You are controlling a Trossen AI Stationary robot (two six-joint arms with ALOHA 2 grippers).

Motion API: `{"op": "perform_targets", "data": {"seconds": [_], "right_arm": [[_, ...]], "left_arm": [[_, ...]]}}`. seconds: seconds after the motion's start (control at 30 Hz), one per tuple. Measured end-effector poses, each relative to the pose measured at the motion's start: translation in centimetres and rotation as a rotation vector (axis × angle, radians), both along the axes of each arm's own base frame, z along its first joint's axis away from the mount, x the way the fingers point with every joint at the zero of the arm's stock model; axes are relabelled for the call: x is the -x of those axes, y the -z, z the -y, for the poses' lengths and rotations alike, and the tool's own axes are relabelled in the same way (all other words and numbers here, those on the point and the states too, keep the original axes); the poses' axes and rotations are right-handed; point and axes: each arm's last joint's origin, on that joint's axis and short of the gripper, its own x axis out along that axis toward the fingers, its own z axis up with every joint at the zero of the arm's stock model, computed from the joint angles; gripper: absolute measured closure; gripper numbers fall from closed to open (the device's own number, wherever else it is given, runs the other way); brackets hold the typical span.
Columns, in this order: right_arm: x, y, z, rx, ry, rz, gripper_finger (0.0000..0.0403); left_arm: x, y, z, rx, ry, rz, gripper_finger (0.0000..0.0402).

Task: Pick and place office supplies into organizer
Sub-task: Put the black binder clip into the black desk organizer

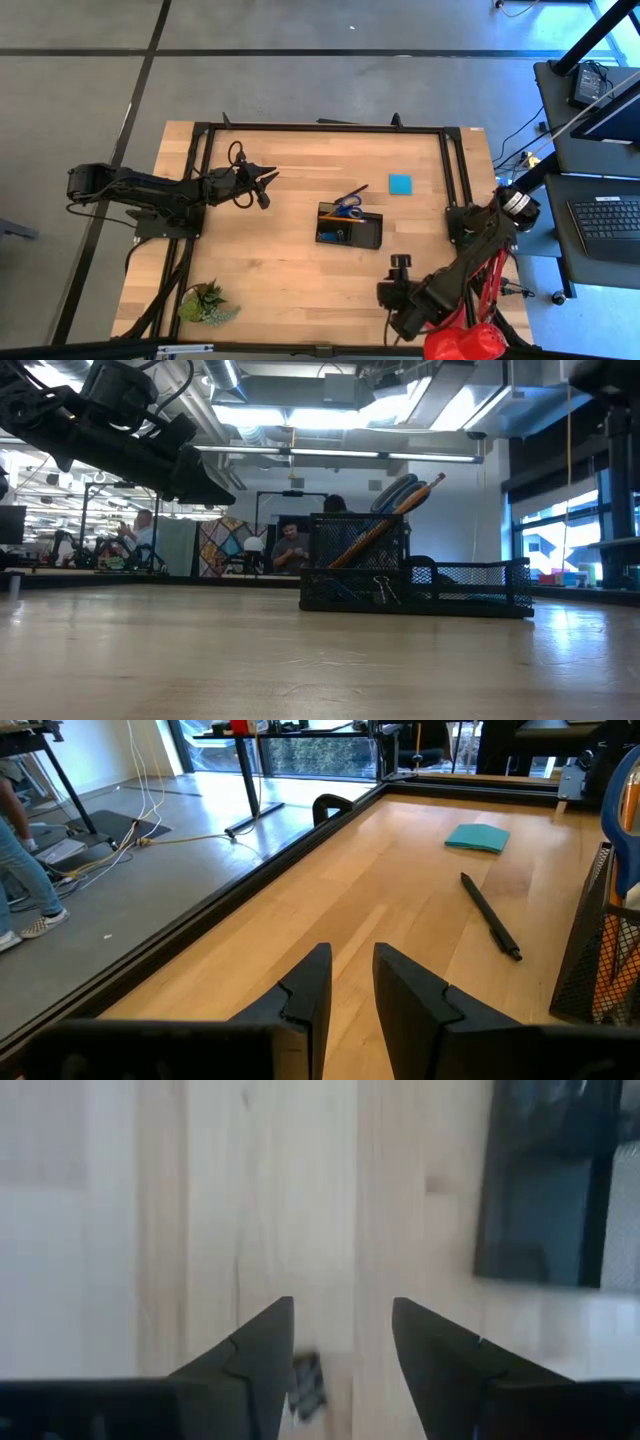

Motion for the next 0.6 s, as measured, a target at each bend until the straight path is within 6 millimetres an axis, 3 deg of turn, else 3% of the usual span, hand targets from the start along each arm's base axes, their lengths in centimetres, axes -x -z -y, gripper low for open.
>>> {"op": "perform_targets", "data": {"seconds": [0.33, 0.6], "right_arm": [[2.3, 3.5, 0.7, -0.089, 0.03, -0.228, 0.0228], [2.6, 4.0, 1.0, -0.063, 0.029, -0.228, 0.0228]], "left_arm": [[0.0, 0.0, 0.0, 0.0, 0.0, 0.0, 0.0329], [0.0, 0.0, 0.0, 0.0, 0.0, 0.0, 0.0329]]}}
